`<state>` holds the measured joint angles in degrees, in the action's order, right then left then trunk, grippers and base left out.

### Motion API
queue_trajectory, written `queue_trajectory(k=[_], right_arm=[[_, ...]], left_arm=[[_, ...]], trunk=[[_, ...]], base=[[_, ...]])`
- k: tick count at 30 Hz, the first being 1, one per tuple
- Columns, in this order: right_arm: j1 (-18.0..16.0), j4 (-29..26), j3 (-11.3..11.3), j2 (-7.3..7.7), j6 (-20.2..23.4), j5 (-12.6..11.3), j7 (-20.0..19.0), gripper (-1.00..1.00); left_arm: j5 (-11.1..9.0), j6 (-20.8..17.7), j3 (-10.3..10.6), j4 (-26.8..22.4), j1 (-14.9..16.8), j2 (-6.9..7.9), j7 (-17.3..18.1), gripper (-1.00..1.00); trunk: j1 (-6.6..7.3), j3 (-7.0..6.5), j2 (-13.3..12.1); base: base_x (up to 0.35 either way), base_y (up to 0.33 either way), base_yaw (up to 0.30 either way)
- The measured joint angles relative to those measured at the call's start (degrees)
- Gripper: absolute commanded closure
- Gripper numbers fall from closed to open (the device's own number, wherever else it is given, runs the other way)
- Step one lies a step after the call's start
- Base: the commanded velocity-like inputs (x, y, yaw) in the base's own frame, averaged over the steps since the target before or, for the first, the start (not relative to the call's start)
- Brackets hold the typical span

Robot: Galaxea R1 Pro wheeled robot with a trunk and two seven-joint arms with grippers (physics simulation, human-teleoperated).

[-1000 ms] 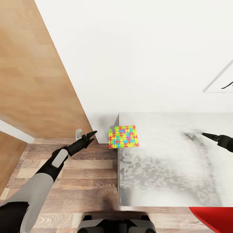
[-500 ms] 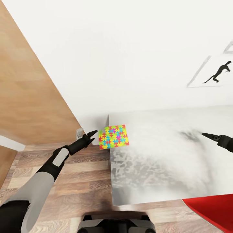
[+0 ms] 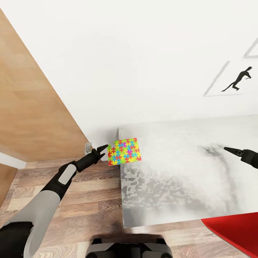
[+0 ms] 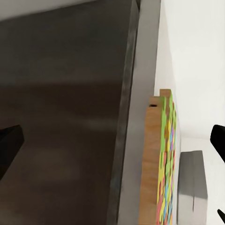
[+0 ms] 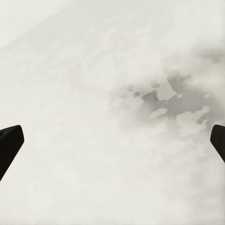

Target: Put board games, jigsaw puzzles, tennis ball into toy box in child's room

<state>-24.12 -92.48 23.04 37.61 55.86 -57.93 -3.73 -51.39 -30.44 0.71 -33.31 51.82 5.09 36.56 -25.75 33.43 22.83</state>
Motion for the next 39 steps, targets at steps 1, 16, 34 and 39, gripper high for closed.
queue_trajectory(k=[1,16,34,39], right_arm=[[0.0,0.0,0.0,0.00,0.0,0.0,0.0,-1.00],[0.0,0.0,-0.1,0.00,0.0,0.0,0.0,-1.00],[0.0,0.0,0.0,0.00,0.0,0.0,0.0,-1.00],[0.0,0.0,0.0,0.00,0.0,0.0,0.0,-1.00]], left_arm=[[0.0,0.0,0.0,0.0,0.0,-0.02,0.0,-1.00],[0.0,-0.2,0.0,0.1,-0.2,-0.07,0.2,-1.00],[-0.1,-0.6,0.0,0.2,-0.4,-0.19,0.3,-1.00],[-0.1,-0.6,0.0,0.2,-0.4,-0.19,0.3,-1.00]], trunk=[[0.00,0.00,0.0],[0.00,0.00,0.0],[0.00,0.00,0.0],[0.00,0.00,0.0]], base=[[0.000,0.000,-0.007],[0.000,0.000,-0.092],[0.000,0.000,-0.019],[0.000,0.000,-0.002]])
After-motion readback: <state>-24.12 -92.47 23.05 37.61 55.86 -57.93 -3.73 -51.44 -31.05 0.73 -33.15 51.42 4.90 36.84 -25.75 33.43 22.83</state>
